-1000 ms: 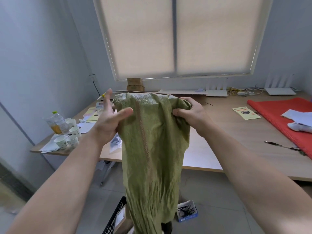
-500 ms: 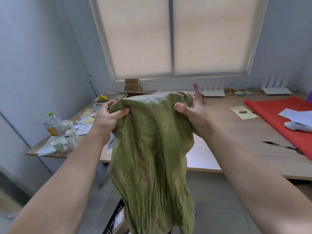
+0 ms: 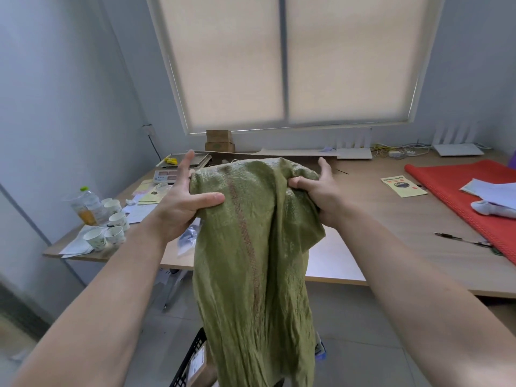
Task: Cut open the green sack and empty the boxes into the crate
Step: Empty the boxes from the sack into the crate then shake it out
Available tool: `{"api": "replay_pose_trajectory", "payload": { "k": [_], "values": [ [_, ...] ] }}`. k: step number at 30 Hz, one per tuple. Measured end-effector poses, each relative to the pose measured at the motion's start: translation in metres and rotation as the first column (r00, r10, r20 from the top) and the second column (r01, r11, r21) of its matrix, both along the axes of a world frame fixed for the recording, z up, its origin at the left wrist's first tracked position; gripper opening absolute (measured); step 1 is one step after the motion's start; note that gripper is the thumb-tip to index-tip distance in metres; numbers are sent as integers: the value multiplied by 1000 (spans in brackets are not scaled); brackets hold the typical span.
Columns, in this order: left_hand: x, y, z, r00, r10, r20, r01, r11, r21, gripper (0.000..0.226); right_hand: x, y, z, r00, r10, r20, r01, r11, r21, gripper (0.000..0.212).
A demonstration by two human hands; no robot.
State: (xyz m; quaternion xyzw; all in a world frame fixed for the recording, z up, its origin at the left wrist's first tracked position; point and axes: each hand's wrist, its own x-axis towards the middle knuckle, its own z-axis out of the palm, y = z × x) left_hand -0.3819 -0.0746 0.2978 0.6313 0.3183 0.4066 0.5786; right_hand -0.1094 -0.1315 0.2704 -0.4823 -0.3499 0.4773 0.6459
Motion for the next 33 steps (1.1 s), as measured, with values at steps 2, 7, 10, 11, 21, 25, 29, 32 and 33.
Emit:
{"api": "replay_pose_trajectory", "payload": {
  "k": [2, 7, 10, 11, 21, 25, 29, 32, 33],
  "values": [
    [-3, -1, 0, 998, -34, -53, 36, 999, 40, 108, 1, 1, 3, 998, -56, -34, 55, 998, -36, 109],
    [-12, 3, 3, 929, 201, -311, -142, 969, 200, 64, 1, -1, 8, 992, -125, -23, 125, 992, 6, 114],
    [-14, 4, 1, 937, 242, -253, -205, 965, 166, 35, 3, -7, 9, 984, -45, 172, 31, 996, 84, 109],
    [-16, 4, 0, 949, 232, -215, -207, 970, 131, 31, 3, -10, 9, 967, -11, 255, -13, 996, 93, 106],
    [-20, 6, -7, 966, 208, 154, -160, 948, -275, 20, 0, -18, -8, 908, 154, 389, -234, 957, 169, 110],
    [-19, 2, -5, 967, 244, 68, -209, 920, -330, 16, 2, -14, -9, 919, 47, 392, -131, 973, 191, 67],
    [-20, 7, -10, 959, 271, 78, -236, 922, -306, 70, -1, -5, -13, 984, -47, 174, 12, 980, 197, 29],
    [-22, 8, -11, 979, 104, 178, -65, 975, -212, 111, -3, 3, -16, 995, -52, 84, 40, 990, 133, 42],
    [-22, 7, -11, 986, 43, 160, -16, 986, -168, 120, -4, 4, -15, 996, -59, 73, 51, 993, 109, 53]
  ]
}}
